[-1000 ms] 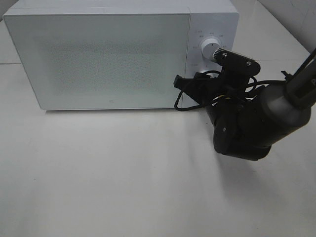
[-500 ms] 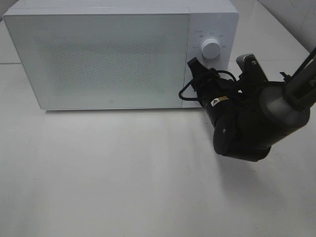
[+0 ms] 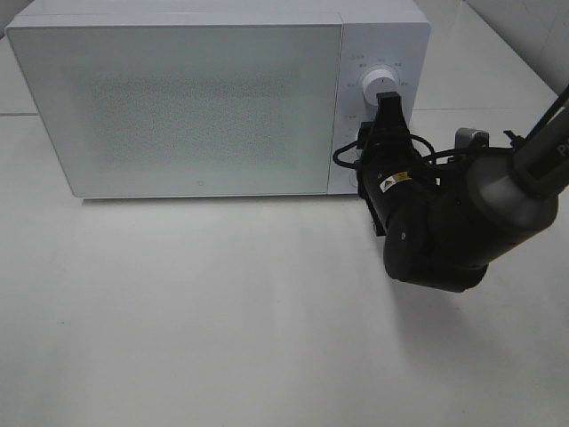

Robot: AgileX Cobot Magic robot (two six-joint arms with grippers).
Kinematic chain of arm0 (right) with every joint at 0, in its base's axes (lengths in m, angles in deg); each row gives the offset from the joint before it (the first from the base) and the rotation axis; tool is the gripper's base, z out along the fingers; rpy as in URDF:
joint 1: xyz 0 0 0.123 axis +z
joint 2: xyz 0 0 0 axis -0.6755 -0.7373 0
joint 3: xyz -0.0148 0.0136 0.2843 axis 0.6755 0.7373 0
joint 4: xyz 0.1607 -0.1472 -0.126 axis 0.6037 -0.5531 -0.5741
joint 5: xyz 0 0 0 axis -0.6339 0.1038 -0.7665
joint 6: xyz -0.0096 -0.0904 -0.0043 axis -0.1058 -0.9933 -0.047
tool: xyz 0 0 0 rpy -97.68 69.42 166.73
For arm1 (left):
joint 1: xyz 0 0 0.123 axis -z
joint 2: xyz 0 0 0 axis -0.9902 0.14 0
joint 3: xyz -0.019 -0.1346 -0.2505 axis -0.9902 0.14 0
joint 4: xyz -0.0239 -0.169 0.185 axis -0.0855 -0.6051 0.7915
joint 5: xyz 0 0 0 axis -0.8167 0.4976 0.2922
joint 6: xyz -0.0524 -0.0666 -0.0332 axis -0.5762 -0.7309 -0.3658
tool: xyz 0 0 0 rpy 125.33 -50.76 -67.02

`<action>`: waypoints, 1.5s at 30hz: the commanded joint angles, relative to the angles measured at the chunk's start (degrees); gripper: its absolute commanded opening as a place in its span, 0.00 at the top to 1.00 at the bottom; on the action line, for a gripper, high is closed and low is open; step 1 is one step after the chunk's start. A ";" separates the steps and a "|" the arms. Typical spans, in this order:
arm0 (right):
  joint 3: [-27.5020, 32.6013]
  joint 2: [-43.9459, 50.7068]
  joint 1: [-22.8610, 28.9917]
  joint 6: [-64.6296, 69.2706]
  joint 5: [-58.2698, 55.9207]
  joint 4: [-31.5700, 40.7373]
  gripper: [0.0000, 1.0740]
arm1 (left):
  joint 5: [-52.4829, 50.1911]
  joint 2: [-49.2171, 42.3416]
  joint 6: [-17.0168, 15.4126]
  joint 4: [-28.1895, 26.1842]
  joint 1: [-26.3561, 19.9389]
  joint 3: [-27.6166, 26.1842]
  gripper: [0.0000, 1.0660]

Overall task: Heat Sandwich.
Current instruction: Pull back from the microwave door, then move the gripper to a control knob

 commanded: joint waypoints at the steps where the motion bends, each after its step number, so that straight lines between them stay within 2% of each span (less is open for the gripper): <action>1: -0.69 0.57 -0.06 6.82 2.29 -0.06 0.88 | 0.00 -1.20 0.00 0.11 -0.06 0.06 0.08; 7: -0.69 0.57 -0.06 12.49 2.29 0.92 0.87 | 0.00 -1.20 0.00 0.11 -0.06 0.06 0.08; 26: -0.69 0.57 -0.06 11.63 2.06 0.69 0.83 | 0.00 -1.20 0.00 0.11 -0.06 0.06 0.08; 34: -0.69 0.57 -0.06 10.54 2.06 0.69 0.77 | 0.00 -1.20 0.00 0.11 -0.06 0.06 0.08; 37: -0.69 0.57 -0.06 9.97 2.12 0.74 0.66 | 0.00 -1.20 0.00 0.11 -0.06 0.06 0.08; 38: -0.69 0.57 -0.06 9.97 2.18 0.86 0.58 | 0.00 -1.20 0.00 0.11 -0.06 0.06 0.08; 39: -0.69 0.57 -0.06 9.97 2.18 0.86 0.58 | 0.00 -1.20 0.00 0.11 -0.06 0.06 0.08; 41: -0.69 0.57 -0.06 9.97 2.23 0.86 0.50 | 0.00 -1.20 0.00 0.11 -0.06 0.06 0.08; 43: -0.69 0.57 -0.06 9.97 1.95 0.86 0.36 | 0.00 -1.20 0.00 0.11 -0.06 0.06 0.08; 45: -0.69 0.57 -0.06 9.97 1.83 0.86 0.33 | 0.00 -1.20 0.00 0.11 -0.06 0.06 0.08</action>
